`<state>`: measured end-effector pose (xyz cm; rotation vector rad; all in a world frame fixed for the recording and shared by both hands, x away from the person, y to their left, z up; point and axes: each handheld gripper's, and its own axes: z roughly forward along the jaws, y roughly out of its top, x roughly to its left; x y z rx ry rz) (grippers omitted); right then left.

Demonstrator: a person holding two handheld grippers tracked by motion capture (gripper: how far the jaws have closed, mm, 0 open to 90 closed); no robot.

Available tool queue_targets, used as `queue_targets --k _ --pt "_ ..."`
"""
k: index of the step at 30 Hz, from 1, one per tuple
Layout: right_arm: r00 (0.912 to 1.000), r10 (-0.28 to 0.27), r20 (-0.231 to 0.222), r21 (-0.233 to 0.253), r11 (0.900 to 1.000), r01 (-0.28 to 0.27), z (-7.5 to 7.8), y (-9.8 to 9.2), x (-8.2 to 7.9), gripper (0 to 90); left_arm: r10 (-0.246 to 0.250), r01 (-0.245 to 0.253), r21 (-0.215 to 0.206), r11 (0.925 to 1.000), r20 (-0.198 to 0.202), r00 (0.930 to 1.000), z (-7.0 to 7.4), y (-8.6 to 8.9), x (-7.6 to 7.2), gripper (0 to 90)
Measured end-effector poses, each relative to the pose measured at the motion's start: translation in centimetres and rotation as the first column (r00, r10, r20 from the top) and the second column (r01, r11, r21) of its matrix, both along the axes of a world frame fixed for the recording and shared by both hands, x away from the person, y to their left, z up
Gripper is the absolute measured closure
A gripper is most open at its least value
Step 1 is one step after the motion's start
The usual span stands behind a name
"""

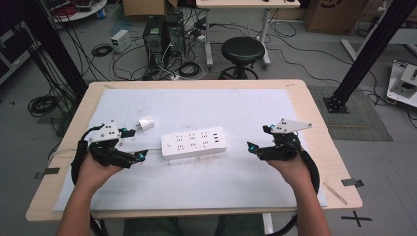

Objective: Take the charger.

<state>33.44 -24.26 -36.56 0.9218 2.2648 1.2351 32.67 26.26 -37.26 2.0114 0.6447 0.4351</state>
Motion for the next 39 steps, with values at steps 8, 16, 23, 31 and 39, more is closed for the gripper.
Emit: queue_targets --k 8,16,23,31,39 --pt "0.9999 0.014 0.002 0.007 1.000 -0.014 0.3 0.2 -0.1 18.1 0.022 -0.022 0.003 0.9998 0.002 0.9998 0.5 0.3 1.1 11.8" --pt "0.9996 0.027 -0.003 -0.005 1.000 -0.027 0.1 0.4 -0.3 18.1 0.063 -0.061 0.043 0.9972 -0.037 0.9973 0.3 0.3 5.4 11.9" --pt "0.9993 0.036 -0.010 -0.015 0.999 -0.036 -0.2 0.6 -0.5 18.1 0.108 -0.106 0.042 0.9934 -0.044 0.9931 -1.0 0.5 9.5 12.9" --pt "0.9995 0.022 -0.024 -0.028 0.999 -0.023 -0.8 0.4 -0.5 18.1 0.136 -0.130 0.062 0.9895 -0.107 0.9848 -3.9 1.8 14.0 14.5" --pt "0.9995 0.015 -0.027 -0.028 1.000 -0.015 -0.8 0.3 -0.3 18.1 0.124 -0.105 0.116 0.9876 -0.163 0.9788 -6.3 1.7 15.6 14.5"
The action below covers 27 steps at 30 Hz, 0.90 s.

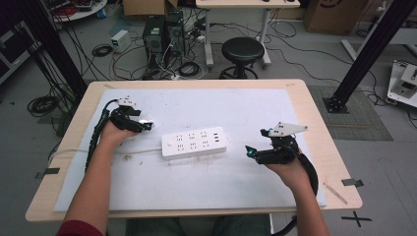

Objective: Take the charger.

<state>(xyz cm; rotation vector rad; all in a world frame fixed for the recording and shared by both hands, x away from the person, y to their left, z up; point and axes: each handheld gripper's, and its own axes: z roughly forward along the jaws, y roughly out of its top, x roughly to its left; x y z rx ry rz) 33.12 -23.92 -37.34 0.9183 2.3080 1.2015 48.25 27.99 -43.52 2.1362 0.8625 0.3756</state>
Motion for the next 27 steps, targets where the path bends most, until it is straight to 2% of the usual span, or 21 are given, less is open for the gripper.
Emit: queue_targets --k 6,7,11,14,22,27 --pt "1.0000 -0.003 -0.003 -0.003 1.000 0.003 0.05 0.11 0.01 18.1 0.000 0.001 0.009 1.0000 -0.021 0.9998 -0.71 -0.04 0.25 16.4" --pt "1.0000 -0.002 -0.004 -0.001 1.000 0.002 0.05 0.11 0.01 18.1 -0.007 0.008 0.021 0.9997 -0.020 0.9998 -0.74 -0.04 0.26 17.7" --pt "1.0000 0.001 0.006 0.000 1.000 -0.001 0.04 -0.01 0.07 18.1 -0.022 0.022 0.014 0.9997 -0.008 0.9997 -0.65 -0.04 0.22 21.8" --pt "1.0000 0.000 0.004 -0.002 1.000 0.000 0.09 0.01 0.08 18.1 -0.016 0.016 0.026 0.9995 -0.003 0.9999 -0.62 -0.13 0.18 25.0" --pt "1.0000 -0.003 0.004 0.004 1.000 0.003 0.18 -0.11 -0.05 18.1 -0.025 0.027 0.064 0.9976 -0.023 0.9994 -1.00 -0.16 0.24 31.6" --pt "1.0000 -0.008 0.005 0.007 1.000 0.008 0.13 -0.36 -0.13 18.1 -0.025 0.026 0.067 0.9974 -0.021 0.9995 -0.95 -0.16 0.23 36.1"
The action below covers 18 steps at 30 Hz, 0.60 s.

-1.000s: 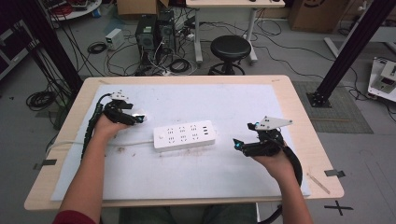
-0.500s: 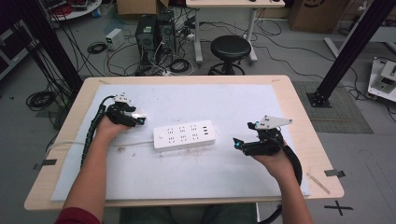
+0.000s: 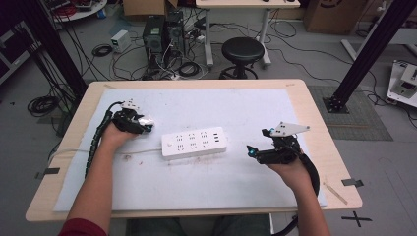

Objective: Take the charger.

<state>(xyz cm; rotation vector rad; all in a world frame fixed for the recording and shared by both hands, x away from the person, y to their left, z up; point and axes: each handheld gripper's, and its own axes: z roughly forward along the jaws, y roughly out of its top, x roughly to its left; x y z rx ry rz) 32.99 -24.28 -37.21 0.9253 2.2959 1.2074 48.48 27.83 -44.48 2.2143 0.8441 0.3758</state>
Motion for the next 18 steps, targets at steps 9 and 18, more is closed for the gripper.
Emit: queue_targets --k 9,18 --pt "1.0000 -0.001 -0.002 0.002 1.000 0.001 0.1 0.0 0.0 18.2 -0.013 0.013 0.018 0.9998 0.009 0.9999 0.3 -0.1 -0.3 42.4" --pt "0.9999 0.013 0.006 0.011 1.000 -0.013 0.8 -0.1 -0.5 18.1 -0.072 0.072 0.004 0.9974 0.088 0.9936 4.1 -0.7 -3.4 42.4"
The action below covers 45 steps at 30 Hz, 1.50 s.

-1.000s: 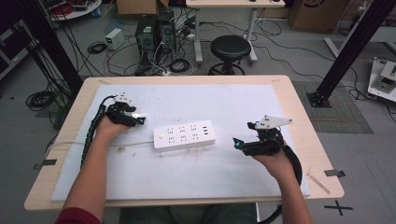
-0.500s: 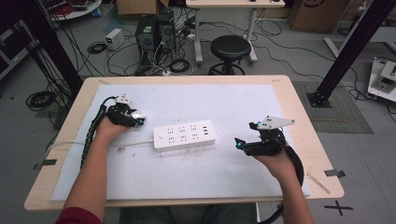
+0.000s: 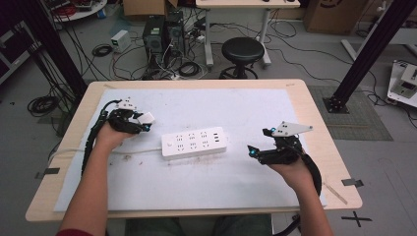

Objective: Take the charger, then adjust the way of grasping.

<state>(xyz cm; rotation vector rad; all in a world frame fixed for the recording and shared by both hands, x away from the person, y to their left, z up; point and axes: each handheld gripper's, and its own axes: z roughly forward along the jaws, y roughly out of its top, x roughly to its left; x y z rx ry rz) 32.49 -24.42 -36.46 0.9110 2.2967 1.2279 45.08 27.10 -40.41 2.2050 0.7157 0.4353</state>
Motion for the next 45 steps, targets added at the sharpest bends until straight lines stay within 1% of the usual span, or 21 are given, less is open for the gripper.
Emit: queue_targets --k 6,7,8,9,13,19,30,31,32,34,35,36,37,38,39,40,41,42,43,44,45 --pt "0.9994 0.036 -0.001 0.013 0.999 -0.036 0.8 0.1 -0.2 18.1 -0.047 0.047 0.002 0.9989 0.037 0.9982 3.6 -0.4 -3.9 42.4" --pt "0.9991 0.041 -0.006 0.013 0.999 -0.041 0.9 0.2 -0.3 18.1 -0.047 0.047 0.002 0.9989 0.037 0.9982 3.6 -0.4 -3.9 42.4" --pt "0.9985 0.054 -0.004 0.014 0.998 -0.054 1.0 0.2 -0.2 18.1 -0.061 0.062 -0.017 0.9979 0.058 0.9964 4.5 -0.6 -5.3 42.4" --pt "0.9985 0.054 -0.004 0.014 0.998 -0.054 1.0 0.2 -0.2 18.1 -0.061 0.062 -0.017 0.9979 0.058 0.9964 4.5 -0.6 -5.3 42.4" --pt "0.9960 0.088 -0.014 0.009 0.996 -0.088 1.2 0.9 -0.2 18.1 -0.090 0.091 -0.013 0.9958 0.071 0.9934 6.1 -1.0 -8.4 42.4" --pt "0.9944 0.102 -0.030 0.013 0.995 -0.101 0.9 1.5 -0.1 18.1 -0.156 0.160 -0.038 0.9865 0.084 0.9842 6.1 -1.8 -10.6 42.4" --pt "0.9905 0.127 -0.051 0.044 0.991 -0.125 0.6 2.4 0.0 18.2 -0.238 0.244 -0.046 0.9686 0.106 0.9654 5.2 -3.9 -12.4 42.4" --pt "0.9896 0.131 -0.058 0.051 0.990 -0.128 0.6 2.6 -0.1 18.2 -0.258 0.265 -0.050 0.9630 0.119 0.9589 5.0 -4.5 -12.9 42.4" --pt "0.9896 0.131 -0.058 0.051 0.990 -0.128 0.6 2.6 -0.1 18.2 -0.258 0.265 -0.050 0.9630 0.119 0.9589 5.0 -4.5 -12.9 42.4" --pt "0.9863 0.152 -0.063 0.068 0.987 -0.148 0.7 3.3 -0.6 18.1 -0.298 0.305 -0.032 0.9517 0.140 0.9442 4.6 -5.5 -13.7 42.4" --pt "0.9863 0.152 -0.063 0.068 0.987 -0.148 0.7 3.3 -0.6 18.1 -0.298 0.305 -0.032 0.9517 0.140 0.9442 4.6 -5.5 -13.7 42.4" --pt "0.9826 0.176 -0.061 0.075 0.982 -0.171 0.5 3.9 -0.9 18.1 -0.312 0.320 -0.033 0.9469 0.146 0.9388 4.4 -5.9 -14.0 42.4" --pt "0.9808 0.183 -0.067 0.075 0.981 -0.178 0.4 4.2 -1.1 18.1 -0.336 0.344 -0.018 0.9388 0.166 0.9270 4.1 -6.6 -14.6 42.4" --pt "0.9780 0.196 -0.072 0.080 0.979 -0.190 0.2 4.6 -1.2 18.1 -0.336 0.344 -0.018 0.9388 0.166 0.9270 4.1 -6.6 -14.6 42.4" --pt "0.9749 0.202 -0.093 0.090 0.977 -0.194 0.1 5.0 -1.4 18.1 -0.358 0.365 -0.008 0.9308 0.185 0.9152 3.8 -7.4 -15.2 42.4" --pt "0.9735 0.207 -0.098 0.093 0.976 -0.198 -0.1 5.3 -1.5 18.1 -0.368 0.376 0.001 0.9268 0.197 0.9086 3.6 -7.8 -15.5 42.4" --pt "0.9693 0.217 -0.116 0.105 0.973 -0.205 -0.3 5.7 -1.7 18.1 -0.378 0.385 0.007 0.9230 0.203 0.9033 3.5 -8.2 -15.9 42.4" --pt "0.9641 0.231 -0.130 0.127 0.968 -0.215 -0.4 6.0 -1.9 18.2 -0.378 0.385 0.007 0.9230 0.203 0.9033 3.5 -8.2 -15.9 42.4" --pt "0.9611 0.240 -0.136 0.142 0.965 -0.221 -0.6 6.3 -2.1 18.1 -0.392 0.399 0.019 0.9169 0.227 0.8914 3.2 -9.0 -16.5 42.4" --pt "0.9611 0.240 -0.136 0.142 0.965 -0.221 -0.6 6.3 -2.1 18.1 -0.392 0.399 0.019 0.9169 0.227 0.8914 3.2 -9.0 -16.5 42.4" --pt "0.9562 0.254 -0.146 0.163 0.959 -0.230 -0.9 6.8 -2.4 18.1 -0.418 0.422 0.042 0.9058 0.254 0.8722 3.0 -9.7 -17.0 42.4"
